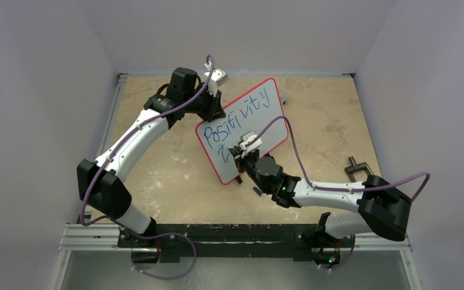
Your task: Write a sentence on the whiteboard
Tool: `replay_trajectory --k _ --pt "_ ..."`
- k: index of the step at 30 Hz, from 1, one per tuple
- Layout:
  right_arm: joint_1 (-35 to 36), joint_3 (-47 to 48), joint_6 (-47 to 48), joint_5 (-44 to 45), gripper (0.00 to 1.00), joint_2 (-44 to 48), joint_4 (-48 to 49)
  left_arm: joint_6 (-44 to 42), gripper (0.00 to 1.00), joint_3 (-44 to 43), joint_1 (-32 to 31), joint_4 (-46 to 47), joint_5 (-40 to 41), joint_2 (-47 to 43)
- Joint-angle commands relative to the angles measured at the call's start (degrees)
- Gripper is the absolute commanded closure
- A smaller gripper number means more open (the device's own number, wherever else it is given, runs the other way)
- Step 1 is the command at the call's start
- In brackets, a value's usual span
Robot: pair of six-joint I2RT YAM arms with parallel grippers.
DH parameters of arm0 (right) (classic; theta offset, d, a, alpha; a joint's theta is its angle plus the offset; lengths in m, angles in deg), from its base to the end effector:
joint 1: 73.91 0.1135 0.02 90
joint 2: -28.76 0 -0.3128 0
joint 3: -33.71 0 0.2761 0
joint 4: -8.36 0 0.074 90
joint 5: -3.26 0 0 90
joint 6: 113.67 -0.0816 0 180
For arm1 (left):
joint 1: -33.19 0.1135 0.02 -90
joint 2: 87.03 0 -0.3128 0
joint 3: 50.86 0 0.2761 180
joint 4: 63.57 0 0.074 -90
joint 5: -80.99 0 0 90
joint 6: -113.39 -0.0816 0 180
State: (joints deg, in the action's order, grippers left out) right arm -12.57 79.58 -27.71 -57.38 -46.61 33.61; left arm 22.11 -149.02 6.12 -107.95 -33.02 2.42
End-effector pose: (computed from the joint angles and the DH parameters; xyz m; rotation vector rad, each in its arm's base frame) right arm 0.1915 0.2669 0.2694 -0.4277 1.5984 0.4517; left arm 0.3505 -0.2164 0.3815 0.7742 2.0814 -0.7104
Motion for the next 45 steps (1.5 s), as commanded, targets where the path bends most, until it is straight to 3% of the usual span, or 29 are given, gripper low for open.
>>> replay_trajectory --k 1,22,45 --pt "-0.60 3.01 1.67 2.36 1.00 -2.25 1.78 -4.08 1.00 1.50 -0.93 -7.26 5.32 0.19" --pt "-1.84 0.84 1.00 6.66 1.00 -1.55 0.45 -4.09 1.00 1.58 -0.84 -7.27 5.38 -0.04" --pt "-1.83 -3.45 -2.83 5.46 1.00 0.89 -0.98 -4.08 1.00 1.41 -0.88 -7.24 5.52 0.11"
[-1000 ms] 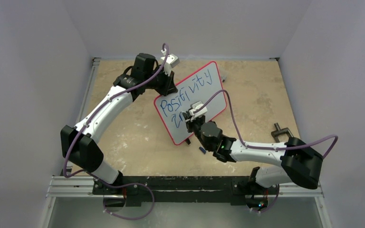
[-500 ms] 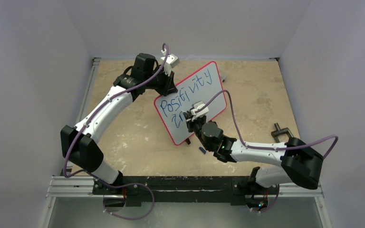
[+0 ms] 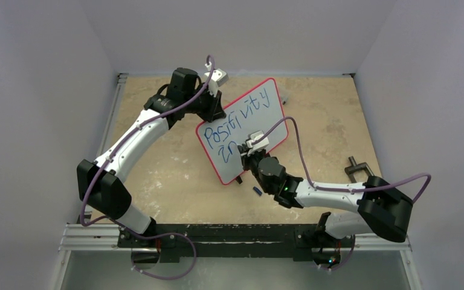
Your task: Write a sentence on the whiteboard
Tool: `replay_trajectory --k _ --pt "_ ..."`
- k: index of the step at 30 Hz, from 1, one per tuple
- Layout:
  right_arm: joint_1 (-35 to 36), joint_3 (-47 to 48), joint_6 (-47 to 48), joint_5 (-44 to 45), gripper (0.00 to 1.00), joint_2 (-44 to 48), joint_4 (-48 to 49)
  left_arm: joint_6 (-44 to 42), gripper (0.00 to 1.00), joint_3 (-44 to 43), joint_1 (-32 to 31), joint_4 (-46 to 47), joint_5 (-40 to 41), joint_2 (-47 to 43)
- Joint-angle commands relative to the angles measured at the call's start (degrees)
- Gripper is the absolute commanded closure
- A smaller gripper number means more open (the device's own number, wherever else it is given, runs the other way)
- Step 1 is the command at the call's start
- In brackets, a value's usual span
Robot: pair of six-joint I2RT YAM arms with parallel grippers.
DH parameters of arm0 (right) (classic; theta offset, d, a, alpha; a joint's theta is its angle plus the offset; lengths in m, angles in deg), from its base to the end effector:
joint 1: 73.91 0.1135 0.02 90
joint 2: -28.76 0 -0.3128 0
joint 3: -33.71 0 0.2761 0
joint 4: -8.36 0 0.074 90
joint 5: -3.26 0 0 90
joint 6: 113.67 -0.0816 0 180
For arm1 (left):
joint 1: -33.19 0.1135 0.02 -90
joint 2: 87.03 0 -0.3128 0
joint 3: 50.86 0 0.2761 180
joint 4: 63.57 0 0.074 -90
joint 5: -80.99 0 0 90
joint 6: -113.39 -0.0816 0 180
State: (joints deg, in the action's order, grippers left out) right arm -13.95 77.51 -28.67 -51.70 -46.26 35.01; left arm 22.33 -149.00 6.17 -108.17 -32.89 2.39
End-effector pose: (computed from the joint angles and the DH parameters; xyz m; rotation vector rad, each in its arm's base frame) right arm 0.1986 0.2498 0.2613 -0.3211 1.6169 0.3632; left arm 0.3504 -0.2158 0.3810 0.7684 2.0879 -0.7096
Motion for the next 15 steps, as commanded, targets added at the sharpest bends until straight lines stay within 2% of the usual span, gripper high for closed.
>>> replay_trajectory --k 1,15 --pt "-0.46 -1.59 -2.17 -0.31 1.00 0.72 -2.72 -4.30 1.00 1.38 -0.92 -6.98 5.35 0.13" --pt "-0.37 -2.92 -3.67 -2.17 1.00 7.08 -8.19 -4.35 1.00 1.32 -0.90 -7.10 5.21 0.18"
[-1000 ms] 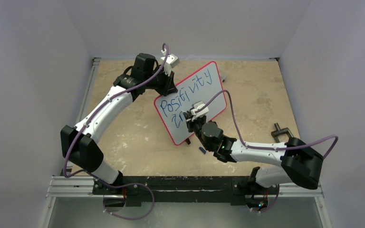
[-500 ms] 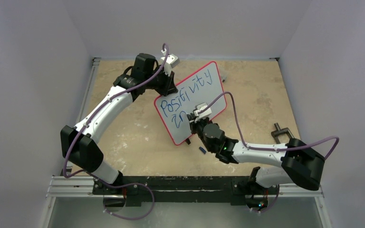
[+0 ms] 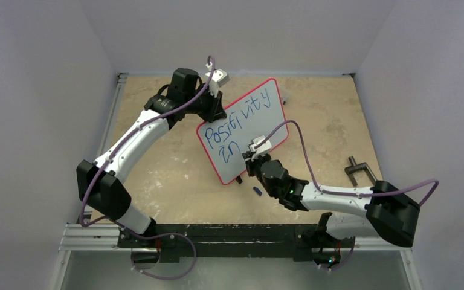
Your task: Write a sentence on the whiteboard
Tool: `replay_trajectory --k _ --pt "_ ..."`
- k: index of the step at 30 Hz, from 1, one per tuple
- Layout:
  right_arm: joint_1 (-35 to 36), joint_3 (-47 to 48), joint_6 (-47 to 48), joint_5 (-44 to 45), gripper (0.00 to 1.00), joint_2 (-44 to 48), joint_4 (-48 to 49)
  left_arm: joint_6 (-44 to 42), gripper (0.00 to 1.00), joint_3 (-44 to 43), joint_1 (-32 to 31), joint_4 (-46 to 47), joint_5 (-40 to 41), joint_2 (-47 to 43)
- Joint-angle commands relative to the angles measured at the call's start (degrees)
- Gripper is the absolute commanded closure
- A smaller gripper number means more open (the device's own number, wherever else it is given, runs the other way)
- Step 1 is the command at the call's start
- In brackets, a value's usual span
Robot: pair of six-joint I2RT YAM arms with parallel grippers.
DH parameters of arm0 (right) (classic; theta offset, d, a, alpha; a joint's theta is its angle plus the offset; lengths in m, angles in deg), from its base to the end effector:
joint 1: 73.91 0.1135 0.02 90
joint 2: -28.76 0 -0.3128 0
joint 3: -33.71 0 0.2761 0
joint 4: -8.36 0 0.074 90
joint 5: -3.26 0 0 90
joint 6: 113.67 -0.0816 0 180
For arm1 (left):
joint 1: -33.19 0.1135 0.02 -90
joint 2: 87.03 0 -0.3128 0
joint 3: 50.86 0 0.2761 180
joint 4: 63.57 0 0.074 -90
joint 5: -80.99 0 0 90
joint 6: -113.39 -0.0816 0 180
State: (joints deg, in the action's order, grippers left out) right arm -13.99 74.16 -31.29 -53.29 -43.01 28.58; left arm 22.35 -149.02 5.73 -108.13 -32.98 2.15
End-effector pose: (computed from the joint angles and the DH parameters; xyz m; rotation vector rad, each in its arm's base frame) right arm 0.1880 0.2348 0.2397 -0.3706 1.7052 0.3517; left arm 0.3477 -0.2180 0.3829 0.7770 2.0805 -0.7156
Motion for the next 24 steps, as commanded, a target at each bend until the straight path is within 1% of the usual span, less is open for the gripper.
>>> replay_trajectory --k 1,5,10,13,15,18,22,24 --pt "-0.35 0.61 -0.94 -0.54 1.00 4.88 -2.43 -4.33 1.00 1.33 -0.49 -7.15 5.30 0.42" --pt "-0.34 0.72 -0.15 -0.19 1.00 9.26 -3.24 -4.25 1.00 1.23 -0.48 -7.19 5.14 0.28" --pt "-0.69 -1.54 4.44 2.84 1.00 13.31 3.19 -4.07 1.00 1.06 -0.54 -7.22 4.81 0.20" --pt "-3.39 -2.46 3.92 3.36 1.00 14.35 4.69 -3.98 1.00 1.14 -0.55 -7.25 4.70 0.07" --pt "-7.08 -2.49 1.48 -0.74 1.00 15.43 3.59 -4.00 1.00 1.14 -0.55 -7.25 4.59 -0.11" --pt "-12.45 -4.45 -0.50 -7.80 1.00 17.85 5.93 -3.88 1.00 1.12 -0.57 -7.21 4.48 -0.24" --pt "-15.24 -5.58 -0.85 -11.10 1.00 20.37 6.86 -3.93 1.00 1.16 -0.57 -7.17 4.46 -0.35" --pt "-18.05 -6.02 -3.73 -13.03 1.00 21.13 6.29 -3.93 1.00 1.10 -0.51 -7.10 4.41 -0.12"
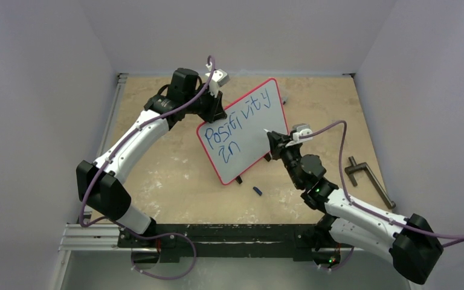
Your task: Write a sentence on the whiteboard
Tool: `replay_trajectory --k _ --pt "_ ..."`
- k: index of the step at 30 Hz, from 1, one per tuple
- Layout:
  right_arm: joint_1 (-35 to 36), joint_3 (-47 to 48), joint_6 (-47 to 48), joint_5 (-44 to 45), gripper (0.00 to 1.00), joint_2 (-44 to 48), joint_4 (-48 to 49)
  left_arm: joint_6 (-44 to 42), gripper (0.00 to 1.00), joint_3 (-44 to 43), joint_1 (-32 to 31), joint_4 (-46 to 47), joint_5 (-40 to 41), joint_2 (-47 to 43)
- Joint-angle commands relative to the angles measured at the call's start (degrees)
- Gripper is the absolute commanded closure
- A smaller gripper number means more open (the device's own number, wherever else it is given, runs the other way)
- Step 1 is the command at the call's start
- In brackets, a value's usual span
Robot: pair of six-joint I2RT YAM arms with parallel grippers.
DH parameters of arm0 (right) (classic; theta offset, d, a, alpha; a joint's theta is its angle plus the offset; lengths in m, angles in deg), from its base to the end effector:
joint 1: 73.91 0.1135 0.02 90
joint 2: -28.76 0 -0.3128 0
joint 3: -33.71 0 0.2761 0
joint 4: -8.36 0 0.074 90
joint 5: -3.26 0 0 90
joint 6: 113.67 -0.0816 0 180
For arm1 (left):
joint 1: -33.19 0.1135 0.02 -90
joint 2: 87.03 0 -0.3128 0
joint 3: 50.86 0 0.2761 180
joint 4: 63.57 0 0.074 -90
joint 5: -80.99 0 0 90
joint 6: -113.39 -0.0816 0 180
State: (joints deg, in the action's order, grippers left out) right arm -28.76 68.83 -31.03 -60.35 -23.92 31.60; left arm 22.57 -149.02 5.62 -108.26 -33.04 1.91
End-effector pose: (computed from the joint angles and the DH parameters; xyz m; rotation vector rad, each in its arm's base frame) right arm 0.1950 0.1445 0.2935 -0.1141 1.4906 0.4027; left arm 0.3460 -0.2182 0.3843 0.7757 2.0798 -0.7199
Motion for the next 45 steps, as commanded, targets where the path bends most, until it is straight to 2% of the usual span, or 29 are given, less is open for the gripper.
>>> replay_trajectory --k 1,8,10,13,21,45 --pt "-5.07 -1.13 -6.17 -7.96 1.00 2.47 3.08 -4.13 1.00 1.06 -0.39 -6.98 4.49 0.17" --pt "-19.06 -2.92 -21.95 -31.83 1.00 1.51 6.39 -4.10 1.00 1.23 -0.46 -6.98 4.62 -0.25" --pt "-21.40 -2.50 -24.91 -38.38 1.00 -1.35 8.39 -4.11 1.00 1.15 -0.44 -7.02 4.52 -0.17" --pt "-22.08 -3.12 -27.79 -42.52 1.00 -5.33 13.63 -4.12 1.00 1.14 -0.46 -7.01 4.51 -0.22" --pt "-22.10 -3.52 -30.58 -44.43 1.00 -11.72 19.51 -4.10 1.00 1.15 -0.46 -7.00 4.45 -0.38" --pt "-22.03 0.10 -31.59 -39.14 1.00 -18.96 21.26 -4.10 1.00 1.14 -0.38 -7.06 4.27 -0.50"
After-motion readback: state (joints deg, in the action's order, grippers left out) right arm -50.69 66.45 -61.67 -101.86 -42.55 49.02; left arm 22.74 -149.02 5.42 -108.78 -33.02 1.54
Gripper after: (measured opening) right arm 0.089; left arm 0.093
